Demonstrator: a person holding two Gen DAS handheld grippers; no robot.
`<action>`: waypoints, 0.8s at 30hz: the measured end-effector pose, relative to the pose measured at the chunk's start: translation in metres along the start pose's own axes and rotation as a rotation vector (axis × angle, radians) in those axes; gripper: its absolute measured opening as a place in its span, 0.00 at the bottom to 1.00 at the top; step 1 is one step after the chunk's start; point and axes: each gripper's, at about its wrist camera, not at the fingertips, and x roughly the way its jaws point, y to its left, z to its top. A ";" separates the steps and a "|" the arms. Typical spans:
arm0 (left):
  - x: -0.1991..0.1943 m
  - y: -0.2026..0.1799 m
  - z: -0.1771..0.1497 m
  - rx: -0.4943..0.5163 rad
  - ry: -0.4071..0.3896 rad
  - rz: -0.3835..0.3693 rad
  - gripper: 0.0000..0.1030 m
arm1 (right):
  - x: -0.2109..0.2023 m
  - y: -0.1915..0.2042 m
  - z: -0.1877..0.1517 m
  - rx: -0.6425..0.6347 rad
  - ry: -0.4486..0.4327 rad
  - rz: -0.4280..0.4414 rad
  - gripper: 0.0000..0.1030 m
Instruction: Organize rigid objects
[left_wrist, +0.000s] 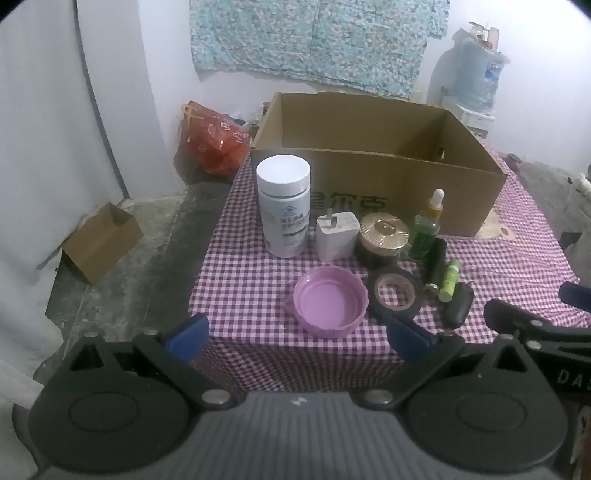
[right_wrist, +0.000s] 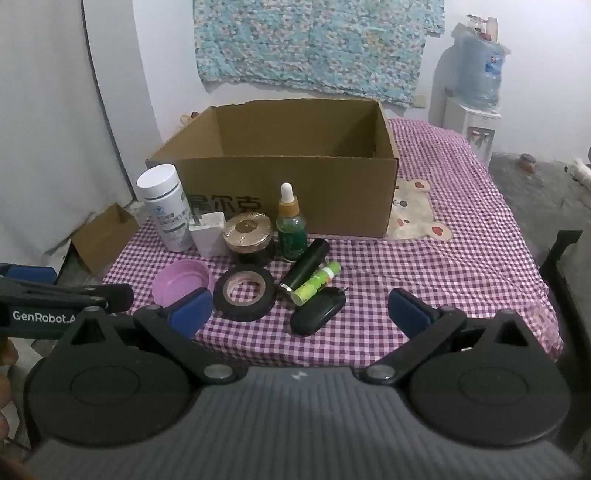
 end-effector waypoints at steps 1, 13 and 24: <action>0.002 0.000 0.001 0.000 0.001 0.001 1.00 | 0.000 0.000 0.000 -0.001 0.000 0.000 0.99; -0.001 0.000 0.002 0.000 -0.001 0.002 1.00 | -0.001 0.001 0.001 -0.002 -0.005 0.001 0.99; 0.002 0.002 0.001 -0.002 0.000 0.005 1.00 | -0.001 0.002 0.000 -0.008 -0.007 0.006 0.99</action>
